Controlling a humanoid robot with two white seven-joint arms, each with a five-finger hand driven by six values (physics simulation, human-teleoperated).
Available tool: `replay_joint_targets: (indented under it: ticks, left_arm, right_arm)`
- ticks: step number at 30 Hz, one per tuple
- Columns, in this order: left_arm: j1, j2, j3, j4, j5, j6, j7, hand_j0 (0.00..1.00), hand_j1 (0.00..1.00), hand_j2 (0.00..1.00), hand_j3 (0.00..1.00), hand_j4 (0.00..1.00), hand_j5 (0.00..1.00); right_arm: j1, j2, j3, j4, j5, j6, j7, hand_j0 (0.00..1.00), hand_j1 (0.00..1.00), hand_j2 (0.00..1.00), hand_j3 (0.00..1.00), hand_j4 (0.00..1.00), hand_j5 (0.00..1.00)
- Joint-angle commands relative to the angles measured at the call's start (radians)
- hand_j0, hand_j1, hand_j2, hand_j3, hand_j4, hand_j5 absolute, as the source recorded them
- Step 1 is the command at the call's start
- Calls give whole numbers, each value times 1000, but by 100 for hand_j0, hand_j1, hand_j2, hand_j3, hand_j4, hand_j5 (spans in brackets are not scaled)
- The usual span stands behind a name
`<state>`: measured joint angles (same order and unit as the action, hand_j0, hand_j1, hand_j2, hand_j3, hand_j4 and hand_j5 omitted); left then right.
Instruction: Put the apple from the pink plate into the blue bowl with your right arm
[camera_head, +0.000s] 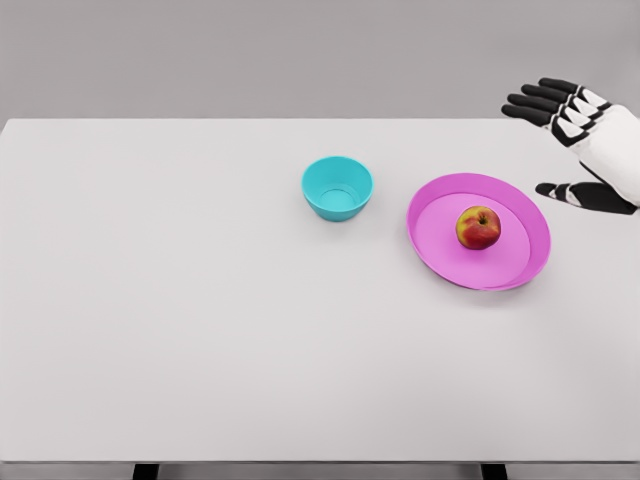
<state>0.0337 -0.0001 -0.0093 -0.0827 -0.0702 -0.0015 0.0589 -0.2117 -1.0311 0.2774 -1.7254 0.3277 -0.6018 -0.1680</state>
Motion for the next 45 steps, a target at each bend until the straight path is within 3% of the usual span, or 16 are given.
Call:
replay_joint_targets:
  ticks: [1, 4, 6, 8, 10, 12, 17, 19, 22, 26, 30, 34, 45]
  left_arm:
    - [0, 0, 0, 0, 0, 0, -1, 100, 100, 100, 100, 100, 100]
    - [0, 0, 0, 0, 0, 0, -1, 100, 100, 100, 100, 100, 100]
    - [0, 0, 0, 0, 0, 0, 1, 100, 100, 100, 100, 100, 100]
    - [0, 0, 0, 0, 0, 0, 1, 100, 100, 100, 100, 100, 100]
    - [0, 0, 0, 0, 0, 0, -1, 100, 100, 100, 100, 100, 100]
    - [0, 0, 0, 0, 0, 0, 1, 100, 100, 100, 100, 100, 100]
    - [0, 0, 0, 0, 0, 0, -1, 100, 100, 100, 100, 100, 100]
    - [0, 0, 0, 0, 0, 0, 1, 100, 100, 100, 100, 100, 100]
    - [0, 0, 0, 0, 0, 0, 1, 100, 100, 100, 100, 100, 100]
    - [0, 0, 0, 0, 0, 0, -1, 100, 100, 100, 100, 100, 100]
    - [0, 0, 0, 0, 0, 0, 1, 100, 100, 100, 100, 100, 100]
    - [0, 0, 0, 0, 0, 0, 1, 100, 100, 100, 100, 100, 100]
    - [0, 0, 0, 0, 0, 0, -1, 100, 100, 100, 100, 100, 100]
  right_arm:
    - [-3, -3, 5, 0, -4, 2, 1, 100, 100, 100, 100, 100, 100]
    - [-15, -3, -4, 29, -7, 4, -1, 100, 100, 100, 100, 100, 100]
    - [-15, 2, -4, 90, -9, 7, 1, 100, 100, 100, 100, 100, 100]
    - [-18, 5, -3, 136, -10, 10, 221, 100, 100, 100, 100, 100, 100]
    - [-89, 43, -1, 205, -9, 11, 481, 100, 100, 100, 100, 100, 100]
    - [-120, 57, -1, 273, -9, 11, 574, 100, 100, 100, 100, 100, 100]
    - [-184, 86, 28, 303, -4, 13, 579, 100, 100, 100, 100, 100, 100]
    - [-239, 92, 83, 302, -2, 13, 593, 100, 100, 100, 100, 100, 100]
    - [-376, 149, 223, 331, -2, 13, 670, 100, 100, 100, 100, 100, 100]
    - [-459, 193, 339, 349, -2, 11, 702, 100, 100, 100, 100, 100, 100]
    - [-488, 209, 394, 359, -2, 16, 702, 100, 100, 100, 100, 100, 100]
    - [-508, 198, 398, 434, -2, 14, 749, 100, 100, 100, 100, 100, 100]
    - [-508, 207, 464, 460, -2, 13, 752, 100, 100, 100, 100, 100, 100]
